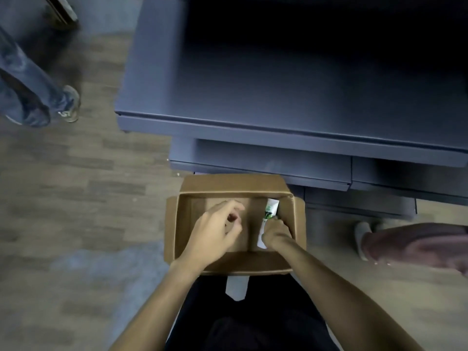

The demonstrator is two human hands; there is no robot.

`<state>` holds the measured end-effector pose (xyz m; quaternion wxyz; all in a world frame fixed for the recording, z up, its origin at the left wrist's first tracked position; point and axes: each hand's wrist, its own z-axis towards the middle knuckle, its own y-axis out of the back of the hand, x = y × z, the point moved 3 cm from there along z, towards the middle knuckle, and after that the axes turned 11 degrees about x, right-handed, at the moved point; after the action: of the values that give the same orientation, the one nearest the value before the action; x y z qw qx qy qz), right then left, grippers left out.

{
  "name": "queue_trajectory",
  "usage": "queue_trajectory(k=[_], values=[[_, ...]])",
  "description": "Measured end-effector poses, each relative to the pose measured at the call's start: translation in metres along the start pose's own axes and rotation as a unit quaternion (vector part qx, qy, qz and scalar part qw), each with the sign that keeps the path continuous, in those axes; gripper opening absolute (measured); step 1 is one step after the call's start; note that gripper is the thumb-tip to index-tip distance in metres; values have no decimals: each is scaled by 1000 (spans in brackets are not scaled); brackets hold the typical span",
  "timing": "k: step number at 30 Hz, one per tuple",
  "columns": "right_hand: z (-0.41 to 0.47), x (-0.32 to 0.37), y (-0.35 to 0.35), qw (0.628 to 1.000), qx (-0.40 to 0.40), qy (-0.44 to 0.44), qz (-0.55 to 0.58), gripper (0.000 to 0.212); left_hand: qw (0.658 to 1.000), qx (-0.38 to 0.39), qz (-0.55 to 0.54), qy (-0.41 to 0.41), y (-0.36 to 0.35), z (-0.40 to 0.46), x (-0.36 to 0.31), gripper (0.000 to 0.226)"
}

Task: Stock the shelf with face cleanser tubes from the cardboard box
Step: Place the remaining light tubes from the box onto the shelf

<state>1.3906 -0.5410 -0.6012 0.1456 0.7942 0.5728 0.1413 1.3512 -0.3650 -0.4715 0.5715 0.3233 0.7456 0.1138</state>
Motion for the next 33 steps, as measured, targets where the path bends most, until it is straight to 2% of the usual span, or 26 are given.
queue_trajectory(k=[6, 10, 13, 16, 19, 22, 26, 29, 33], values=[[32, 7, -7, 997, 18, 6, 69, 44, 997, 43, 33, 56, -22, 16, 43, 18], [41, 12, -16, 993, -76, -46, 82, 38, 990, 81, 54, 101, -39, 23, 66, 22], [45, 9, -23, 990, -90, -56, 90, 40, 987, 92, 54, 122, -52, 25, 77, 23], [47, 6, -25, 985, -115, -60, 114, 32, 983, 101, 54, 141, -59, 27, 86, 23], [49, 6, -29, 986, -95, -59, 121, 45, 981, 105, 56, 151, -62, 28, 93, 23], [48, 4, -32, 984, -103, -61, 133, 47, 980, 110, 48, 160, -66, 28, 97, 22], [38, 2, -31, 982, -118, -38, 143, 45, 972, 123, -34, 199, -69, 27, 98, 20], [16, 3, -26, 981, -133, -7, 140, 48, 971, 115, -55, 200, -57, 26, 90, 20], [-25, 8, -21, 968, -172, 101, 151, 28, 978, 94, -65, 173, -29, 23, 72, 21]])
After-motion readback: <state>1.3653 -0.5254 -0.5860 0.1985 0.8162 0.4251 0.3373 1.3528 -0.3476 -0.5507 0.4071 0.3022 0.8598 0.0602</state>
